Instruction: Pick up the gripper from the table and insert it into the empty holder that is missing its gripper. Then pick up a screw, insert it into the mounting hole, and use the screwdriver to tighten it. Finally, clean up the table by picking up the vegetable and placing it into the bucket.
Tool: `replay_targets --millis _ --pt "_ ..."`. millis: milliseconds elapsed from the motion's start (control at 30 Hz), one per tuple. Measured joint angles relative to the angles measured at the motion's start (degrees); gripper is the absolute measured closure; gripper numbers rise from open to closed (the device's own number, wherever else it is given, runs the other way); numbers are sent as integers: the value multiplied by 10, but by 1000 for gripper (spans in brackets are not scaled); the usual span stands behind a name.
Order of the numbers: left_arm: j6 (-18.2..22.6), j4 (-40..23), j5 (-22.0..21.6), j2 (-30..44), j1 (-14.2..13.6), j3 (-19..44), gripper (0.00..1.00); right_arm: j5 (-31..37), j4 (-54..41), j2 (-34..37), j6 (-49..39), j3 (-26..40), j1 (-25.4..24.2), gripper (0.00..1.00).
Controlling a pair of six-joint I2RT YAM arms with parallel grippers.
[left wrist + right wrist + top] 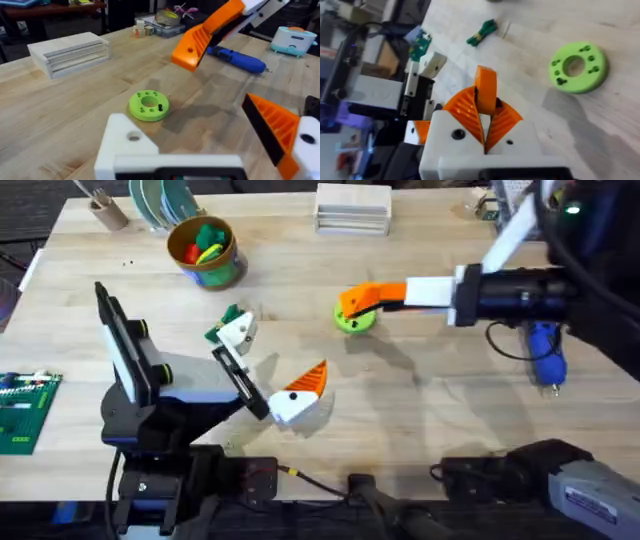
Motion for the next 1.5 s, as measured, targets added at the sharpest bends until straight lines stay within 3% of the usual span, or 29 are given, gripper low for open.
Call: replay_targets --millis 267,467,800,900,1200,1500 --pt "0 0 0 0 0 0 8 -101 123 108 65 -1 12 986" --pt "0 0 0 0 0 0 8 -140 215 145 117 -1 50 986" --pt "0 0 0 0 0 0 8 -172 268 187 163 -1 88 987" --pt "0 0 0 0 0 0 8 -196 369 239 199 -1 109 987" --pt "0 0 0 0 0 0 7 -233 495 331 282 -1 111 988" --pt "0 0 0 0 0 0 7 -247 565 366 341 -1 126 988"
